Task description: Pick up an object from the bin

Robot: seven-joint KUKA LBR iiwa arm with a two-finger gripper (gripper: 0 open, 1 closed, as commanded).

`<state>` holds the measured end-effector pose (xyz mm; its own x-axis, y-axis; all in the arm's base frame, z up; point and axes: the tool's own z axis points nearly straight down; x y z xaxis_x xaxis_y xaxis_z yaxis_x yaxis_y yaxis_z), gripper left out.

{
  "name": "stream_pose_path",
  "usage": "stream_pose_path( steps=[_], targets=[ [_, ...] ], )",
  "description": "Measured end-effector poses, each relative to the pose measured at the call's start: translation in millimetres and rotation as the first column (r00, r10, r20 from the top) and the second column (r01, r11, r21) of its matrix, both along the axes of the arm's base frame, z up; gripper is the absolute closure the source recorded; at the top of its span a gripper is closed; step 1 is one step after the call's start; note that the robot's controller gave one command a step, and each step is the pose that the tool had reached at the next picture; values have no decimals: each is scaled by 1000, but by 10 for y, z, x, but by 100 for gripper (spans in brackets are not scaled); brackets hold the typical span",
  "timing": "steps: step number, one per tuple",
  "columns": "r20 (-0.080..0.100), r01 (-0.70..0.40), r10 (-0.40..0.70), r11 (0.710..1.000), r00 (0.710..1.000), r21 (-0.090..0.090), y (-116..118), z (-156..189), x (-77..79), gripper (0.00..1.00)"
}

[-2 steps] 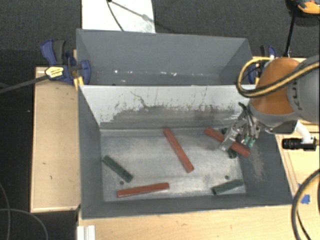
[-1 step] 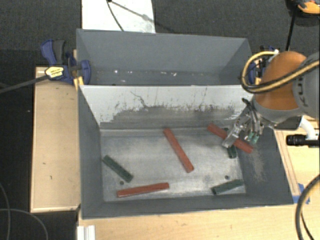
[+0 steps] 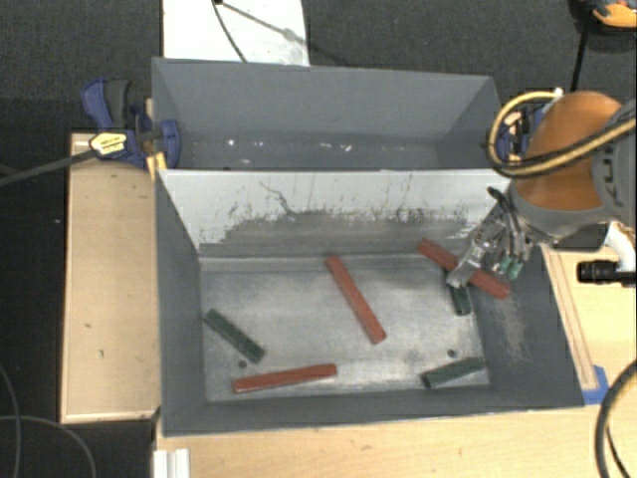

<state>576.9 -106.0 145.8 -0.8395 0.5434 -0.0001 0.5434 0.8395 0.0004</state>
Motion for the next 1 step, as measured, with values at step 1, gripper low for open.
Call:
stream_pose_path(
  steps=[1],
  targets=[
    [4, -2, 2, 1000, 1000, -1, -1, 169, 6, 100]
  ],
)
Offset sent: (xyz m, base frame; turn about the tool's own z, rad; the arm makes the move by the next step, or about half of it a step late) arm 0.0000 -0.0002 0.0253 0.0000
